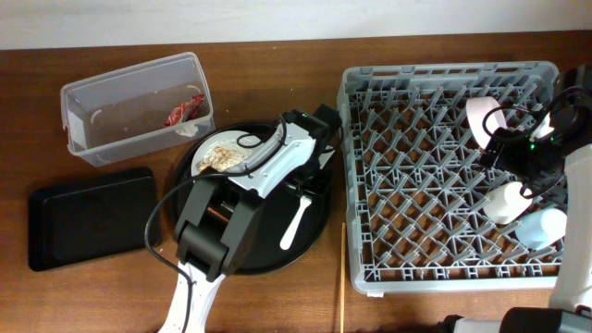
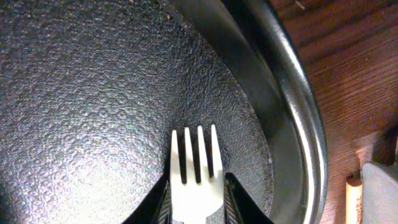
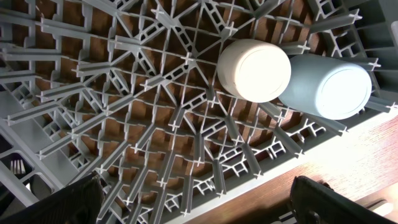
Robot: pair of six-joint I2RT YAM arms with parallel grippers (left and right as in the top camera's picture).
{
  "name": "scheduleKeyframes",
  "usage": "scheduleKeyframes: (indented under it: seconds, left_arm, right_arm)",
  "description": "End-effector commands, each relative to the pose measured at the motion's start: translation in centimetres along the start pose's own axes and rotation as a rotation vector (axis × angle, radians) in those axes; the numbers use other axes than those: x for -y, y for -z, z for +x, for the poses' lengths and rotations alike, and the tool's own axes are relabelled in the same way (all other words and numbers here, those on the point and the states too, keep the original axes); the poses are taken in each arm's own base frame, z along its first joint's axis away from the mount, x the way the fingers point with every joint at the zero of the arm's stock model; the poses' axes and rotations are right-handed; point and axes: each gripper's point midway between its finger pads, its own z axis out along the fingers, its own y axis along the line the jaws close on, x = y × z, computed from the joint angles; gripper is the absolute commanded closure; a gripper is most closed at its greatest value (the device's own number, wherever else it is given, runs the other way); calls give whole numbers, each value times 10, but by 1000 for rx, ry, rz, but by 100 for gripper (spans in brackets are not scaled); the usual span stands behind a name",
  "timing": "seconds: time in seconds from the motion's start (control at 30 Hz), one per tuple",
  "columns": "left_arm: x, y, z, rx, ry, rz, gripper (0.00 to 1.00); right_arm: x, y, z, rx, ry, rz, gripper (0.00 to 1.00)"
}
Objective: Sort waste into correct bins and load items into the dishwasher rack
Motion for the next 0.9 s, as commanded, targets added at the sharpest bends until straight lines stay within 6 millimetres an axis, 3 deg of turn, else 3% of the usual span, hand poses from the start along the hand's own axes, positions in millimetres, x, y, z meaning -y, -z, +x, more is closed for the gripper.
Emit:
scheduleKeyframes:
  seconds: [0.0, 0.2, 0.23, 0.3, 0.37, 0.4, 0.47, 0.6, 0.73, 0.83, 0.87]
  left_arm:
    - [-1, 14, -11, 2, 8, 3, 85]
    - [6, 113, -46, 180, 8, 32, 86]
    - [7, 117, -43, 175, 9, 32, 85]
    - [3, 100, -27, 77, 21, 19, 75]
    - [2, 84, -15, 6, 25, 10, 73]
    - [-1, 70, 4, -84, 35, -3, 68]
    - [-4, 59, 22, -161, 44, -13, 59]
    - [13, 52, 24, -161, 19, -34, 55]
    - [17, 41, 26, -166, 51, -40, 53]
    - [19, 43, 24, -151, 72, -42, 54]
    - [20, 52, 25, -133, 66, -46, 54]
  right_arm:
    - [0, 0, 0, 0, 5, -5, 1]
    - [0, 0, 0, 0, 5, -5, 1]
    - [0, 0, 0, 0, 5, -5, 1]
    - [-1, 0, 0, 0, 5, -5, 1]
    - [0, 0, 0, -1, 5, -5, 1]
    - [0, 0, 0, 0, 5, -5, 1]
    - [-1, 0, 0, 1, 5, -5, 1]
    - [0, 0, 0, -1, 8, -5, 1]
    - [0, 0, 0, -1, 8, -5, 1]
    - [0, 0, 0, 0, 8, -5, 1]
    - [0, 0, 0, 0, 8, -5, 1]
